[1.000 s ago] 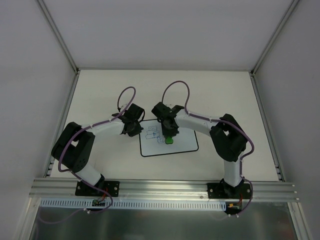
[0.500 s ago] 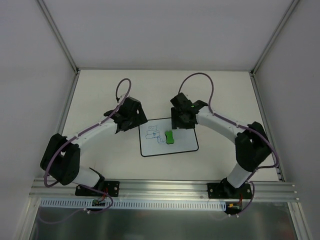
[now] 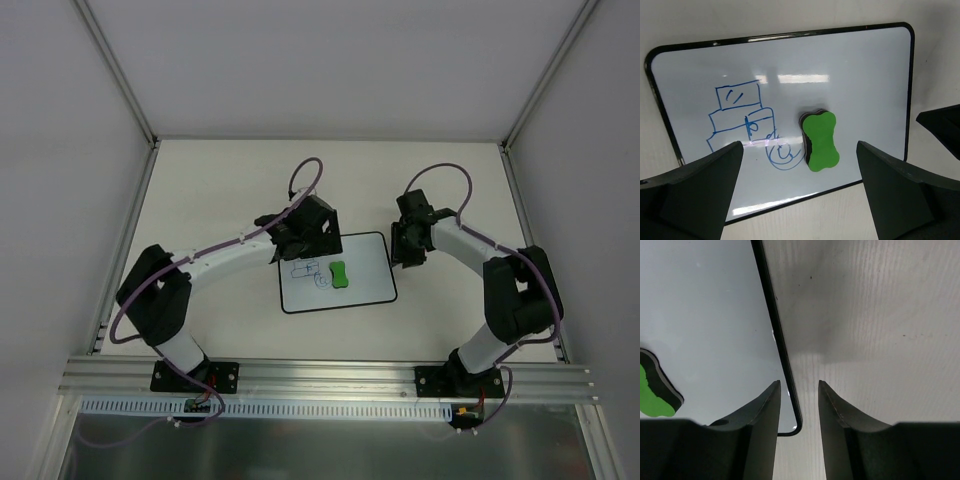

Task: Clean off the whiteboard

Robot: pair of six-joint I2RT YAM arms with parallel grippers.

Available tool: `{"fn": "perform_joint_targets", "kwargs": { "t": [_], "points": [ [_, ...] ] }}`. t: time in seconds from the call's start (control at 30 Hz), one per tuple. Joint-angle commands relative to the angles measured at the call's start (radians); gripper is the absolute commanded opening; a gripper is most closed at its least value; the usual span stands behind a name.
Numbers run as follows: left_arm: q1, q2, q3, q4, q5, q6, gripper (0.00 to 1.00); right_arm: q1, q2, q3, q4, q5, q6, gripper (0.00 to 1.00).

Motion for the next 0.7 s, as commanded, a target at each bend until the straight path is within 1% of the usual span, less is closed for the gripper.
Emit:
{"fn": "perform_joint_targets", "kwargs": {
  "t": [0.0, 0.07, 0.13, 0.4, 0.5, 0.67],
  "points": [
    [-0.034, 0.075, 0.078, -0.04, -0.023, 0.02, 0.99, -0.011, 0.048, 0.002, 0.068, -0.051, -0.05, 0.37],
    [-0.055, 0.106, 0.104, -0.054, -0.036, 0.025, 0.98, -0.011, 0.068, 0.004, 0.08, -0.058, -0.053, 0.34],
    [-0.071, 0.144, 0.119, -0.06, -0.049, 0.029, 0.97, -0.011, 0.088, 0.004, 0.094, -0.071, -0.053, 0.33],
    [-0.107, 0.244, 0.173, -0.084, -0.065, 0.028, 0.85, -0.013, 0.131, 0.008, 0.117, -0.078, -0.062, 0.25],
    [-0.121, 0.27, 0.188, -0.095, -0.075, 0.032, 0.8, -0.011, 0.136, 0.002, 0.123, -0.084, -0.059, 0.2],
    [-0.146, 0.288, 0.193, -0.112, -0.082, 0.023, 0.77, -0.011, 0.128, -0.006, 0.127, -0.081, -0.051, 0.16]
  ]
}}
